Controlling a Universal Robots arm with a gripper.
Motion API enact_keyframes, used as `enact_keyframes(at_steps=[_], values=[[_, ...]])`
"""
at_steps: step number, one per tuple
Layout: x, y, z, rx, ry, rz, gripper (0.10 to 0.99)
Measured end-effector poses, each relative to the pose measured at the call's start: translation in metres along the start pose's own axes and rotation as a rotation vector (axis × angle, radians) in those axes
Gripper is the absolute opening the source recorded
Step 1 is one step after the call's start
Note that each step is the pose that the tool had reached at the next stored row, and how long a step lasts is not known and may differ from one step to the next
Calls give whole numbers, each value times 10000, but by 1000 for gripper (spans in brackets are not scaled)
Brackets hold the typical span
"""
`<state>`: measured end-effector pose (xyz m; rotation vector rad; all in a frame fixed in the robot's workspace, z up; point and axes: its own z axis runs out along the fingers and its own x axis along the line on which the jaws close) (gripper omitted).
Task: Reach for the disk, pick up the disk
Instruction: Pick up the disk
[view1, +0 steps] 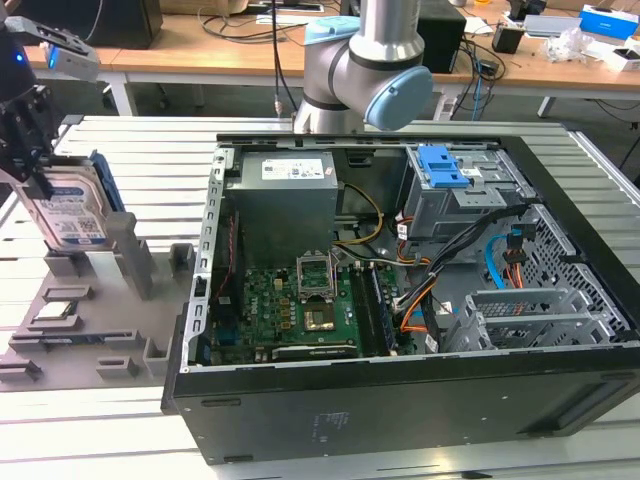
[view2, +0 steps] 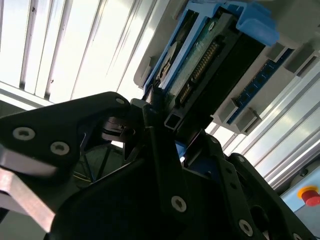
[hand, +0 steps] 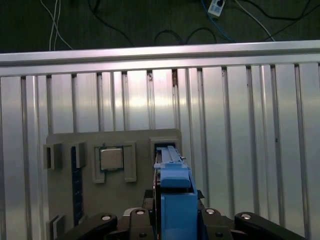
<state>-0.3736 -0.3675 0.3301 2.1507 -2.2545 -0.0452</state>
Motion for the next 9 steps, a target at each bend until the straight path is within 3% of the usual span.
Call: enact_keyframes(at_steps=[9], values=[[-1, -7, -143, -2, 1, 0, 365]])
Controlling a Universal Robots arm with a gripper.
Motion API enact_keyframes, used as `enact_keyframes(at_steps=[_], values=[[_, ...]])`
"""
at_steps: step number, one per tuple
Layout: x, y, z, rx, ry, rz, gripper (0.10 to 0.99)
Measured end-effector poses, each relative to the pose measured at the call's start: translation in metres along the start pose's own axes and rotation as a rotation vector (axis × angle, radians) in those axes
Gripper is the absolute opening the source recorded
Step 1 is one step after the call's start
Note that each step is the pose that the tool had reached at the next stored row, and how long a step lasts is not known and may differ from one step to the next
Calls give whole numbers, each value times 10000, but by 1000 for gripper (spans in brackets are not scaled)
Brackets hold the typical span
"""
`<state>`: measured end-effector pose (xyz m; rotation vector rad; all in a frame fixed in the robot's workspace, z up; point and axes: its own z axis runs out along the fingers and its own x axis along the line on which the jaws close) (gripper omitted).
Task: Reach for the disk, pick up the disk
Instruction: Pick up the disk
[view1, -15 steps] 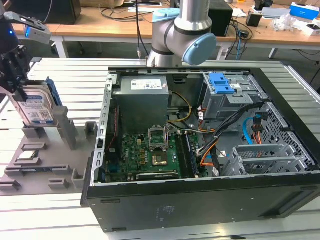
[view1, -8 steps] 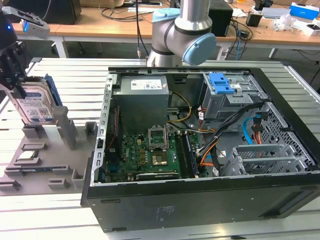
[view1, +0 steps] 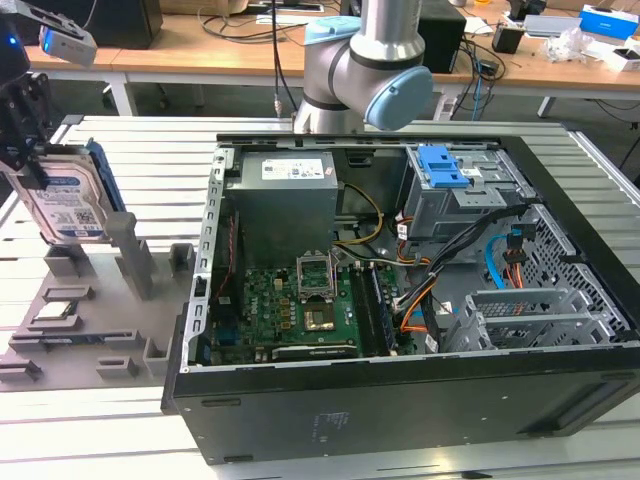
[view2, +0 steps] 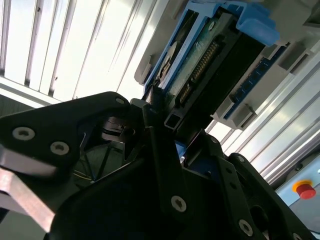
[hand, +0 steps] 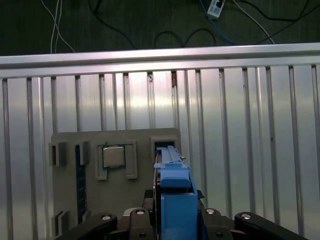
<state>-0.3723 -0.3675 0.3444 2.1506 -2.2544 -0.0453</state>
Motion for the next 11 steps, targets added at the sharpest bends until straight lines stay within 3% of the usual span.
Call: enact_keyframes(at_steps=[9, 11], values=[[-1, -6, -101, -1, 0, 0, 365], [-2, -24, -249, -13, 1, 0, 365]])
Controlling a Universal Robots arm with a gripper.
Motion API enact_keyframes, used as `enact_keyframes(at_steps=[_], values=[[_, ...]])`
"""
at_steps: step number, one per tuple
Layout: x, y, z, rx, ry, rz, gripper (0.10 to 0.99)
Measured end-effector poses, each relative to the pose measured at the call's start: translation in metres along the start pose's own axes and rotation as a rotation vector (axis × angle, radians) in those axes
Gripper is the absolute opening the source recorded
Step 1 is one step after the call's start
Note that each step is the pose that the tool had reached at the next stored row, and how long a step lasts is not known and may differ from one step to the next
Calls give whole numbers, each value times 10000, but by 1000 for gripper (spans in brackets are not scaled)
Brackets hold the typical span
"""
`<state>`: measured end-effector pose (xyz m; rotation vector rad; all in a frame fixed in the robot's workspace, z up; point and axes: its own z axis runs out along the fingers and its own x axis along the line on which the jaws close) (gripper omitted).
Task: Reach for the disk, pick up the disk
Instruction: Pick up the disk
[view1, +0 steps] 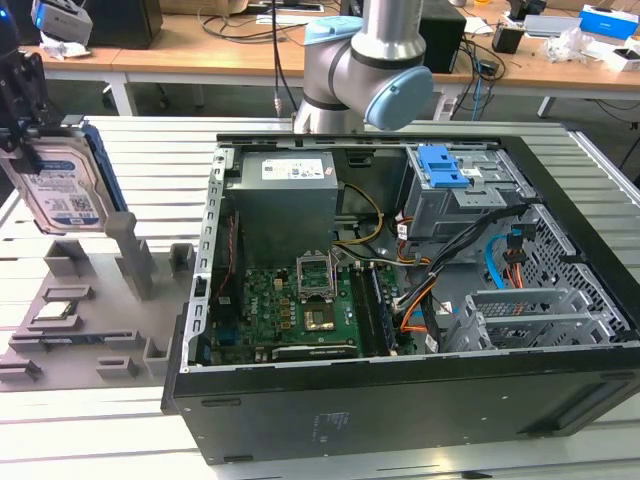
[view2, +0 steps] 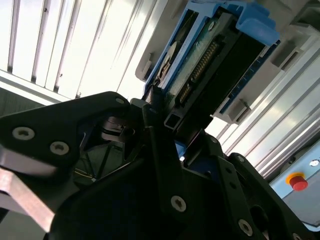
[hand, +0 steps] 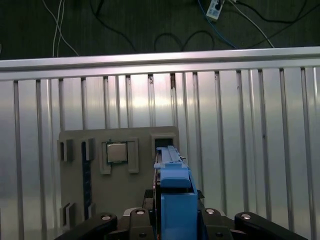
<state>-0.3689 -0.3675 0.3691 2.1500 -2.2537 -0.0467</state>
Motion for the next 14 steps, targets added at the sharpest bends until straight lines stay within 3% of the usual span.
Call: enact_keyframes(at_steps=[2, 14], values=[[-1, -13, -77, -10, 0, 0, 365], [-2, -28, -171, -22, 1, 0, 365]])
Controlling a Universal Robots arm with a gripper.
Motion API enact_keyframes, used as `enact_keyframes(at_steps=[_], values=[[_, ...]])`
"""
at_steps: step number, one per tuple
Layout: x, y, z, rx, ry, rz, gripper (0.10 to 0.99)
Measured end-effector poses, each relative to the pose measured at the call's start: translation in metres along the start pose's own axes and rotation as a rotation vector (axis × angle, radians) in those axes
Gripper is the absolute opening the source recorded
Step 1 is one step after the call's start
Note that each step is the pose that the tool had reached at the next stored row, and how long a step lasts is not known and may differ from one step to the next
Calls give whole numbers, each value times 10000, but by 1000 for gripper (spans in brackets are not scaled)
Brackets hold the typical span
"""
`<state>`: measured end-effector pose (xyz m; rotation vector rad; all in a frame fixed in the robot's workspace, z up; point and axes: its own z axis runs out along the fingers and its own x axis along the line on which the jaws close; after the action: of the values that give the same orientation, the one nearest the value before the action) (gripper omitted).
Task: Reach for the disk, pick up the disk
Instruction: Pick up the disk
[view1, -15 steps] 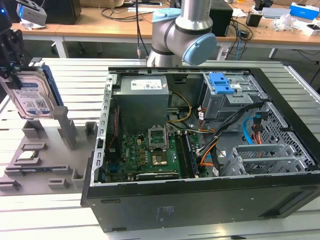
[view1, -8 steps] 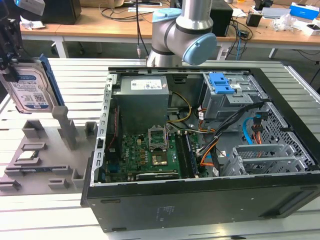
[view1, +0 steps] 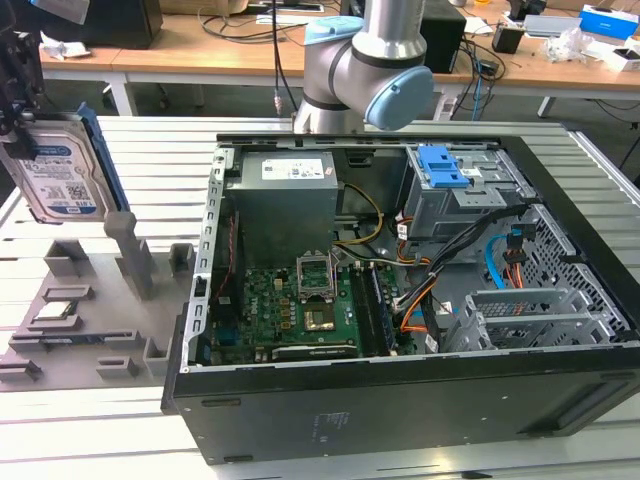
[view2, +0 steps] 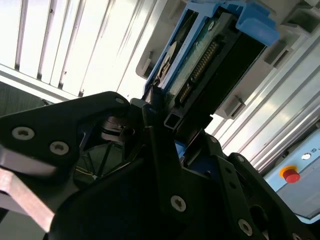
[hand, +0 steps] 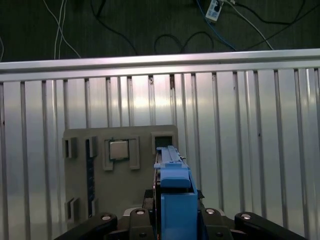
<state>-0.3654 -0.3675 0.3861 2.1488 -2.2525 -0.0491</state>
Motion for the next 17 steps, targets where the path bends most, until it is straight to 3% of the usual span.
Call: enact_keyframes(at_steps=[7, 17], values=[[0, -7, -55, -6, 1, 0, 365], [-2, -23, -217, -21, 1, 0, 365]])
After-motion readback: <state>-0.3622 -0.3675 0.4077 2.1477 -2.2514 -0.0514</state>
